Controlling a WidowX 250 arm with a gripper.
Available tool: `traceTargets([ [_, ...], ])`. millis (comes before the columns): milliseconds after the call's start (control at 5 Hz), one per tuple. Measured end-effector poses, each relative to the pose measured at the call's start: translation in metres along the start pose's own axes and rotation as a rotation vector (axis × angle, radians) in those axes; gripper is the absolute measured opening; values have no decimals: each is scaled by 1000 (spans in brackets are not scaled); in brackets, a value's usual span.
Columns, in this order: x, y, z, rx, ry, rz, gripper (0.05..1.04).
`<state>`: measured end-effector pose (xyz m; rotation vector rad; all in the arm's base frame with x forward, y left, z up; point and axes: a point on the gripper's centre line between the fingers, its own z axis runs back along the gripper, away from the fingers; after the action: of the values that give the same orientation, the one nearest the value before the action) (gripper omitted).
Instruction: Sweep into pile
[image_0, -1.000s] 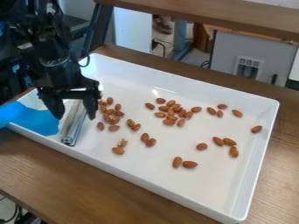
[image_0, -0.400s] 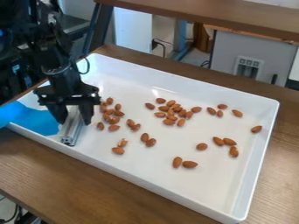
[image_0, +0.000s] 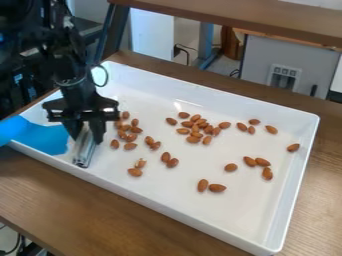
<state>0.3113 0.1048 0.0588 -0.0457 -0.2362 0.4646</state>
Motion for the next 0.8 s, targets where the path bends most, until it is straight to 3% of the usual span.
traceTargets([
  [800,2,-84,-13,8,89,96,381],
])
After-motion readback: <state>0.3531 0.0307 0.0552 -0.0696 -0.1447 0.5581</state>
